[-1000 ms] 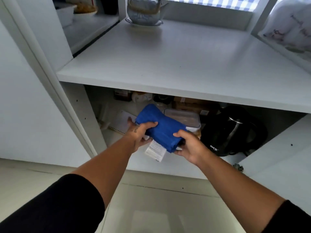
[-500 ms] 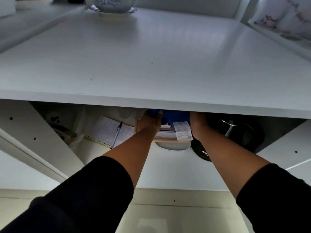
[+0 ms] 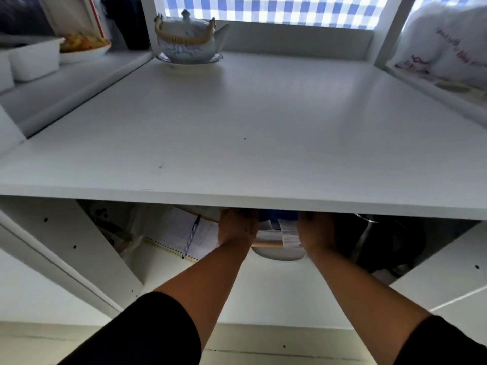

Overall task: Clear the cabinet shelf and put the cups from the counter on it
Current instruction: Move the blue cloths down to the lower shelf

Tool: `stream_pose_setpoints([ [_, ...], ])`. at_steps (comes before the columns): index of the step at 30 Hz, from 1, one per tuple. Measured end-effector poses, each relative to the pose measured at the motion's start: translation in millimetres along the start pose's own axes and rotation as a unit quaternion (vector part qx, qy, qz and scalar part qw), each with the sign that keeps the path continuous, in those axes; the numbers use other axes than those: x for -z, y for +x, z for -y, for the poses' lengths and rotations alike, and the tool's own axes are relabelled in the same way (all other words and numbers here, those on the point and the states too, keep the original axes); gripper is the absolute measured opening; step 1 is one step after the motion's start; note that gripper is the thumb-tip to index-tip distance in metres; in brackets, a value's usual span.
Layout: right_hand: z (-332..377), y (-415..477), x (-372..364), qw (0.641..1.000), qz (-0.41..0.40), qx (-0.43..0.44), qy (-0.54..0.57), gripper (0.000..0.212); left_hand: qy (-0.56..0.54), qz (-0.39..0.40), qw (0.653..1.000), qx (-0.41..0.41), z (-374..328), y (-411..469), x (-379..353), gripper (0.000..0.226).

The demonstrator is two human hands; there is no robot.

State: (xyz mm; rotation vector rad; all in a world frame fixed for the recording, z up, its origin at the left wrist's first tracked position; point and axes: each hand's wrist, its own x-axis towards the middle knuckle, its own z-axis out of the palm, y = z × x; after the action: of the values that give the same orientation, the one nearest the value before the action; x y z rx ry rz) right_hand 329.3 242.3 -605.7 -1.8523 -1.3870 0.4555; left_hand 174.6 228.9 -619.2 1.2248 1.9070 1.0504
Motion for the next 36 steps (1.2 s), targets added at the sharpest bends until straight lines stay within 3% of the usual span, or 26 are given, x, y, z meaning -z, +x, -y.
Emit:
stream_pose_setpoints([
  [2, -0.4, -15.9, 4.8, 0.998, -0.046, 0.045, 0.002, 0.029, 0.046, -0.072, 0.996, -0.023, -2.4, -16.2, 5.8, 0.028],
  [4, -3.0, -31.7, 8.0, 0.992, -0.043, 0.115, -0.003, 0.032, 0.103, -0.119, 0.981, -0.11, -6.2, -38.1, 14.9, 0.022],
  [7, 1.3, -61.0, 25.8, 0.975, -0.006, 0.219, 0.024, 0.032, 0.113, -0.127, 0.954, -0.245, -10.6, -74.2, 37.2, 0.021],
  [13, 22.7, -109.3, 78.7, 0.922, 0.0, 0.386, 0.04, 0.023, 0.078, -0.157, 0.858, -0.484, -28.0, -125.8, 98.1, 0.018],
  [17, 51.2, -138.4, 115.7, 0.872, -0.03, 0.485, 0.057, 0.018, 0.046, -0.195, 0.804, -0.56, -59.8, -150.3, 145.8, 0.014],
  [20, 86.5, -145.5, 138.2, 0.855, -0.064, 0.508, 0.081, 0.017, 0.046, -0.233, 0.811, -0.535, -96.2, -155.4, 177.9, 0.021],
  [23, 130.4, -142.9, 153.5, 0.853, -0.082, 0.504, 0.109, 0.021, 0.119, -0.236, 0.868, -0.419, -129.1, -147.5, 207.4, 0.033],
  [28, 190.9, -116.1, 149.7, 0.915, -0.004, 0.386, 0.12, 0.031, 0.305, -0.169, 0.914, -0.209, -144.0, -104.1, 235.7, 0.05],
  [32, 231.9, -82.8, 129.1, 0.945, 0.047, 0.304, 0.113, 0.032, 0.399, -0.075, 0.905, -0.129, -141.6, -82.6, 238.1, 0.068],
  [36, 268.0, -36.7, 94.9, 0.969, 0.112, 0.192, 0.109, 0.03, 0.425, -0.031, 0.894, -0.14, -141.4, -71.9, 243.5, 0.075],
])
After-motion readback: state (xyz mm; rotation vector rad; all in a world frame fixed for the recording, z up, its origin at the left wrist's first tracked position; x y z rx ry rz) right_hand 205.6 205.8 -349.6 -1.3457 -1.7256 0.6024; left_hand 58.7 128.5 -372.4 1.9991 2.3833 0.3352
